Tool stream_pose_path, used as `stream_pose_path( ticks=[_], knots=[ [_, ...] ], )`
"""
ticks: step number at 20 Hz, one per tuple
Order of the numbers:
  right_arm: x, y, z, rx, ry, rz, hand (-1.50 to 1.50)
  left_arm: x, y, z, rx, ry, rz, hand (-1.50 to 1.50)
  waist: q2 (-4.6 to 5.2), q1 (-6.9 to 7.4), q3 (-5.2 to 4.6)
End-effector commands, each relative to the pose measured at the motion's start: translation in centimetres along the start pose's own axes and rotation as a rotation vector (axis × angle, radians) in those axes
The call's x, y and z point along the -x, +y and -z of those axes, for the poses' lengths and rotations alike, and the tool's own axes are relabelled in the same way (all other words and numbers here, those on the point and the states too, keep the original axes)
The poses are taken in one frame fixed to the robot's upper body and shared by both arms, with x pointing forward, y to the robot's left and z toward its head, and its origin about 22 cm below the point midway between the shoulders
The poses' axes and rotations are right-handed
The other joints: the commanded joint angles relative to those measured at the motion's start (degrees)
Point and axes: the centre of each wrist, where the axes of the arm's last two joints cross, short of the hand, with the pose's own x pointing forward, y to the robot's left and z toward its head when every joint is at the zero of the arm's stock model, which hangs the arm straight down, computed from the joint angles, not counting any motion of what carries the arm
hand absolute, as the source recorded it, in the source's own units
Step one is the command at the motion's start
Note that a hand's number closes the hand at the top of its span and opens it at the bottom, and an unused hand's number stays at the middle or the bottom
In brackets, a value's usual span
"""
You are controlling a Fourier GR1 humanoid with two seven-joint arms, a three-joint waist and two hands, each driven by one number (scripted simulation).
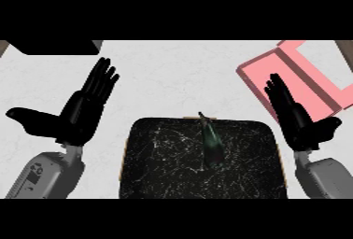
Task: Pick the eggplant from the tray and place it in the cardboard box
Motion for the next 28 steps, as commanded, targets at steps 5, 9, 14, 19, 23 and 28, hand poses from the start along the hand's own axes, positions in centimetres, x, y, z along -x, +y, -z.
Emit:
stream_pose_path(
  ticks=[5, 9, 14, 19, 23, 28],
  knots=[
    [-0.3, -7.5, -1.3, 0.472, 0.217, 0.03, 1.5, 1.3, 5.2, -2.4, -0.269, 0.086, 0.107, 0.0, -3.44, -0.83, -0.33],
    [2.6, -9.6, -4.3, 0.549, 0.494, -0.333, 1.5, 1.5, 5.0, -2.7, -0.287, 0.135, 0.078, 0.0, -3.25, -0.02, -0.46],
    [-1.8, -6.3, -4.3, 0.371, 0.268, -0.465, -1.5, 2.3, 6.0, -3.0, -0.312, 0.15, 0.075, 0.0, -3.23, -1.0, -0.34],
    [-6.0, -7.1, -2.9, 0.127, 0.422, -0.618, -1.5, 2.1, 3.8, -4.6, -0.279, 0.161, 0.079, 0.0, -3.39, -0.3, -0.35],
    [-10.3, -5.2, -1.7, -0.152, 0.55, -0.702, -1.5, 0.9, 4.6, -2.8, -0.273, 0.145, 0.079, 0.0, -3.28, -0.23, -0.49],
    [-15.3, -3.2, 1.0, -0.255, 0.673, -0.643, -1.5, 3.2, 4.9, -4.6, -0.25, 0.155, 0.086, 0.0, -2.96, 0.83, -0.41]
  ],
)
